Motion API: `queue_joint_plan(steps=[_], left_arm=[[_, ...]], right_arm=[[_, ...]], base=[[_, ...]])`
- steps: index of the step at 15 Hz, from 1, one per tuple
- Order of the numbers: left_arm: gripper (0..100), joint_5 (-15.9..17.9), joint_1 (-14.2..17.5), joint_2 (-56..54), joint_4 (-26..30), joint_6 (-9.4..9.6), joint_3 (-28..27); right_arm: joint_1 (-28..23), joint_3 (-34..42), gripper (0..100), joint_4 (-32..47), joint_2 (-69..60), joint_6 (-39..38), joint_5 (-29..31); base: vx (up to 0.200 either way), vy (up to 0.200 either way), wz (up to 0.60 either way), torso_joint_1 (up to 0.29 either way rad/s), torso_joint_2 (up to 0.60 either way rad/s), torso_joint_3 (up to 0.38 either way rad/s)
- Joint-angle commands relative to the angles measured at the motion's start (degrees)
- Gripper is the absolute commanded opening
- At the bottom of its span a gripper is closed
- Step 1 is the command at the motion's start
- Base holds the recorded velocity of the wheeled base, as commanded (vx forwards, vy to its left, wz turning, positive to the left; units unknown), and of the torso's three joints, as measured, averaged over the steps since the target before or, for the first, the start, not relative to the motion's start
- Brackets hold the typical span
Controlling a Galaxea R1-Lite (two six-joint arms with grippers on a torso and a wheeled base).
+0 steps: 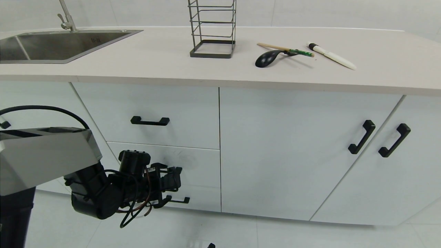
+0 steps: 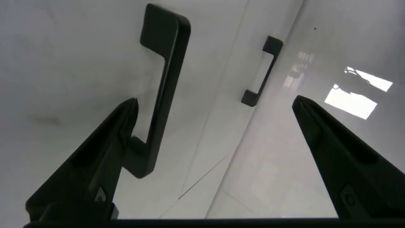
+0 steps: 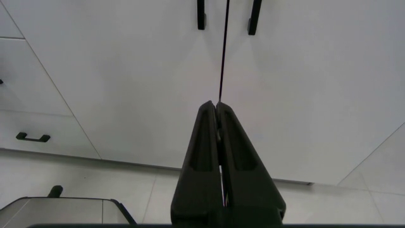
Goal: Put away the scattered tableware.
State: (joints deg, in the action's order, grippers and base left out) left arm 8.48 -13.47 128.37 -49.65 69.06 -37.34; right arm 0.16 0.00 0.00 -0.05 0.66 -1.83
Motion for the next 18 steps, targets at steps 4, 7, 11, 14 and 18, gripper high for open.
queue_joint_plan(steps=[4,7,11,14,18], left_arm=[[100,0.3,-0.24,2.59,-0.45,0.2,2.1],[100,0.3,0.02,2.5,-2.29,0.2,5.44],[100,0.3,-0.06,2.59,-7.92,-0.15,10.01],[100,0.48,-0.15,2.41,-8.97,-0.24,10.09],[100,1.89,-0.06,1.97,-13.01,-0.42,12.12]], right_arm=[[0.02,0.0,0,0.0,0.05,0.04,-0.02],[0.02,0.0,0,-0.09,0.05,0.04,-0.02],[0.02,0.0,0,0.0,0.05,0.04,-0.02],[0.02,0.0,0,-0.09,0.05,0.04,-0.02],[0.02,0.0,0,0.0,0.05,-0.04,-0.02]], base=[[0.0,0.0,0.0,0.0,0.0,0.0],[0.0,0.0,0.0,0.0,0.0,0.0],[0.0,0.0,0.0,0.0,0.0,0.0],[0.0,0.0,0.0,0.0,0.0,0.0],[0.0,0.0,0.0,0.0,0.0,0.0]])
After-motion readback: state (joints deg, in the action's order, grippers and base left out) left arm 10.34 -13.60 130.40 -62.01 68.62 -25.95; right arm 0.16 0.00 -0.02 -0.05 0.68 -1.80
